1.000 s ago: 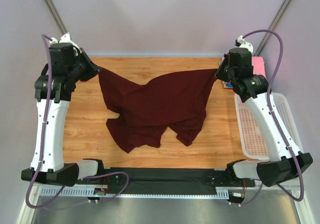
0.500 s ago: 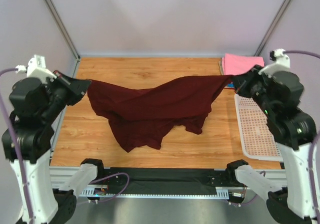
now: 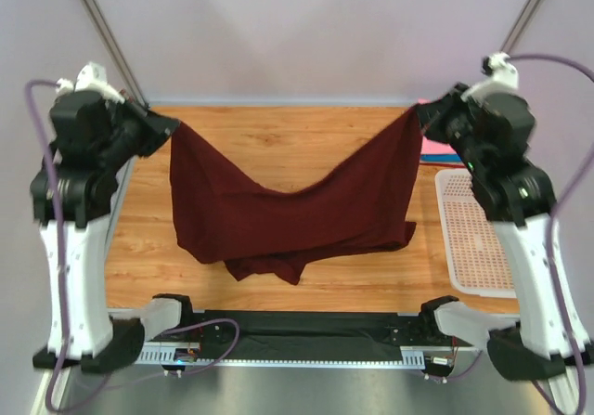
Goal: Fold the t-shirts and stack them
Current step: Flatten the tshirt out, then fold the tshirt
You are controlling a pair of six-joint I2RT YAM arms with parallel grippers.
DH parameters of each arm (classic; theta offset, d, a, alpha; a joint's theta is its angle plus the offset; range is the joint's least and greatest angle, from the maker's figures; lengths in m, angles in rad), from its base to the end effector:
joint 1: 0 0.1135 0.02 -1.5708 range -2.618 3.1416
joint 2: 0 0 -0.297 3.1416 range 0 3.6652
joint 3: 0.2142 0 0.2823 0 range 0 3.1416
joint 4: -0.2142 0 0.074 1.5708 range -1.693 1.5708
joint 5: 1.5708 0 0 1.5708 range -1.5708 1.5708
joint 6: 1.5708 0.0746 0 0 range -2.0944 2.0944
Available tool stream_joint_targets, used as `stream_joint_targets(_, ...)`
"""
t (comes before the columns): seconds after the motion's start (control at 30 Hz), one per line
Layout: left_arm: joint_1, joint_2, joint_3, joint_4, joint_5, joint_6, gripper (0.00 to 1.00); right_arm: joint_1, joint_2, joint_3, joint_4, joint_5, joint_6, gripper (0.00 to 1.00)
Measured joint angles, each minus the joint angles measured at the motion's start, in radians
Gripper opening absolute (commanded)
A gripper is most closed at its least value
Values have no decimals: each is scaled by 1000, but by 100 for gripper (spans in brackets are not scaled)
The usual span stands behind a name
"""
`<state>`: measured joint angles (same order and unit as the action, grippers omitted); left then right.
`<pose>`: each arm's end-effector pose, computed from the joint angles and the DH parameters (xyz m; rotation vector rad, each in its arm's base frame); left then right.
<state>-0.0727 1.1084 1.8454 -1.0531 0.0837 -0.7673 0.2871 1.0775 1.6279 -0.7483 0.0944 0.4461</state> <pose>0.1915 -0.0202 0.5630 -0.6042 1.8422 -0.6470 0.2211 0.0579 0.5414 0.2110 1.7770 0.4463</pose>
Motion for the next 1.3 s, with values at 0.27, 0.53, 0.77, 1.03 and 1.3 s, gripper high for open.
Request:
stream_joint_targets(0.27,122,530,526,50,-2,-3,0,-5,493,388,131,162,-163,0)
stream_joint_targets(0.53,265,431,563,215,154,-102,0,-7,444,602,232,198,-321,0)
stream_joint_targets(0.77,259,92,228,244,170,-94,0,-9,69,209,319,187,-292,0)
stream_joint_targets(1.03,260,-282,-658,208,156,-61,0,-10,-177,-479,107,163,1,0)
stream_joint_targets(1.3,259,-351,-1041,82,92,-54,0,-6,-214,-845,-153,66,175,0)
